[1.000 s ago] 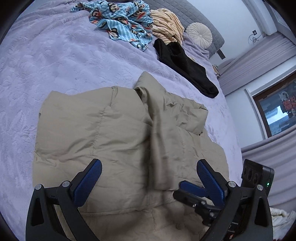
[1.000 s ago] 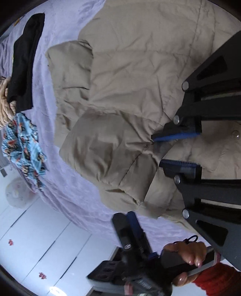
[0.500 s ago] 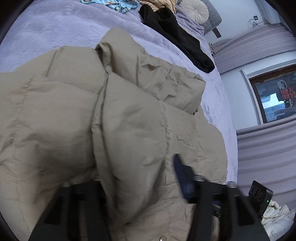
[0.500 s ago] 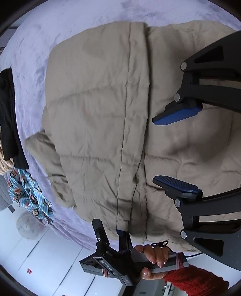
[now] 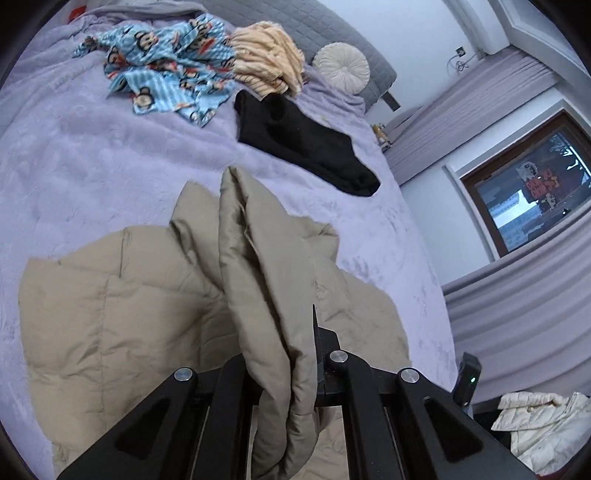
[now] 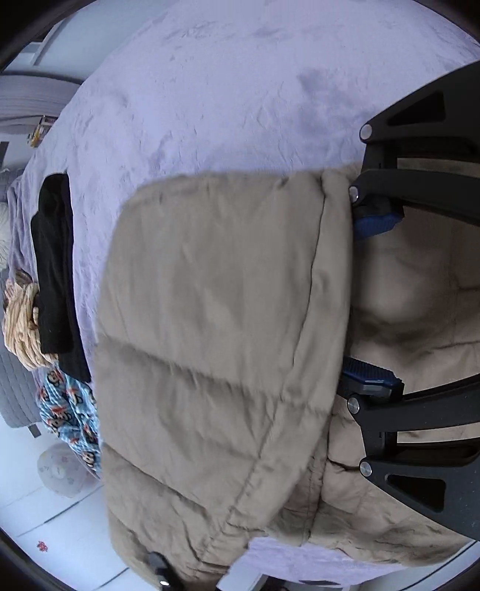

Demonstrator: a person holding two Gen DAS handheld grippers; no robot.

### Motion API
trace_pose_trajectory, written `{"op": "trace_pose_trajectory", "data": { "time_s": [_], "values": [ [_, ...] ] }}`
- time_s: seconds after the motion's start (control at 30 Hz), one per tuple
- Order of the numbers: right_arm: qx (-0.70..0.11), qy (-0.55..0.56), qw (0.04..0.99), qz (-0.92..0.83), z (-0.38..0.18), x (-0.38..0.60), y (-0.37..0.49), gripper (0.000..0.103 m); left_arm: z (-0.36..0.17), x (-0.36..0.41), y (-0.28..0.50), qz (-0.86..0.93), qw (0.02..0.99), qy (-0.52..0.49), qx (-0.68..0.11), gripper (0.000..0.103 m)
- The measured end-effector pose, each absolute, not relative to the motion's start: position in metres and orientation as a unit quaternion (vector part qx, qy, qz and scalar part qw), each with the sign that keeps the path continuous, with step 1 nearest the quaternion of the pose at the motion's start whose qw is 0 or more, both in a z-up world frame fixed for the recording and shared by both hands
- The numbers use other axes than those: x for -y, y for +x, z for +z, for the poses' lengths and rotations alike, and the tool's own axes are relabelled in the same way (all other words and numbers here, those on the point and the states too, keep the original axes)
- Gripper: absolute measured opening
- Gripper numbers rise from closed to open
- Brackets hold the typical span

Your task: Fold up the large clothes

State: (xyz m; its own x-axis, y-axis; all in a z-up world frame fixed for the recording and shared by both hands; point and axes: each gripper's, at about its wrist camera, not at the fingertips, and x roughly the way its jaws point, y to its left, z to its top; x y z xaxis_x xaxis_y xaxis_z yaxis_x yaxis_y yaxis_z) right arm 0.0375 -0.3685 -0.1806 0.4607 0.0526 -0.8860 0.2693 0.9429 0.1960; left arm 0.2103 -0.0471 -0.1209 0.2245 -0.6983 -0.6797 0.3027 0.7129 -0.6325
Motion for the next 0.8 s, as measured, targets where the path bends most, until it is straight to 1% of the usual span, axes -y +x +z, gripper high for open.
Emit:
{"op": "trace_pose_trajectory", "data": {
  "time_s": [0.03, 0.17, 0.23, 0.33, 0.4, 0.53, 0.57, 0.6, 0.63, 0.67, 0.8],
  "values": [
    [-0.514, 0.164, 0.84, -0.065, -0.182, 0.374, 0.036, 0.057, -0.132, 0.041, 0.21, -0.322, 0.755, -0.179, -0.542, 0.007],
    [-0.533, 0.194, 0.82, -0.072, -0.213, 0.388, 0.037, 0.049, -0.203, 0.046, 0.198, -0.273, 0.736, -0.131, -0.605, 0.007],
    [-0.536, 0.194, 0.819, -0.071, -0.22, 0.39, 0.033, 0.048, -0.226, 0.043, 0.191, -0.262, 0.732, -0.132, -0.615, 0.008],
    [-0.547, 0.182, 0.814, -0.072, -0.213, 0.383, 0.026, 0.049, -0.23, 0.039, 0.189, -0.255, 0.734, -0.145, -0.612, 0.008],
    [-0.559, 0.173, 0.808, -0.068, -0.206, 0.379, 0.018, 0.051, -0.228, 0.042, 0.189, -0.253, 0.736, -0.137, -0.613, 0.008],
    [-0.546, 0.209, 0.811, -0.024, -0.178, 0.375, -0.003, 0.051, -0.225, 0.048, 0.188, -0.255, 0.739, -0.113, -0.613, 0.008],
    [-0.535, 0.219, 0.816, -0.016, -0.17, 0.375, -0.007, 0.049, -0.225, 0.048, 0.189, -0.256, 0.74, -0.109, -0.613, 0.008],
    [-0.523, 0.221, 0.823, -0.015, -0.162, 0.375, -0.007, 0.045, -0.226, 0.049, 0.189, -0.256, 0.741, -0.105, -0.612, 0.008],
    [-0.514, 0.215, 0.83, -0.016, -0.153, 0.377, -0.001, 0.029, -0.226, 0.049, 0.189, -0.257, 0.742, -0.101, -0.611, 0.008],
    [-0.51, 0.211, 0.834, -0.019, -0.149, 0.379, 0.005, 0.02, -0.225, 0.049, 0.189, -0.257, 0.743, -0.096, -0.611, 0.008],
    [-0.495, 0.193, 0.846, -0.037, -0.154, 0.395, 0.059, 0.02, -0.225, 0.053, 0.189, -0.256, 0.747, -0.085, -0.608, 0.008]
  ]
}}
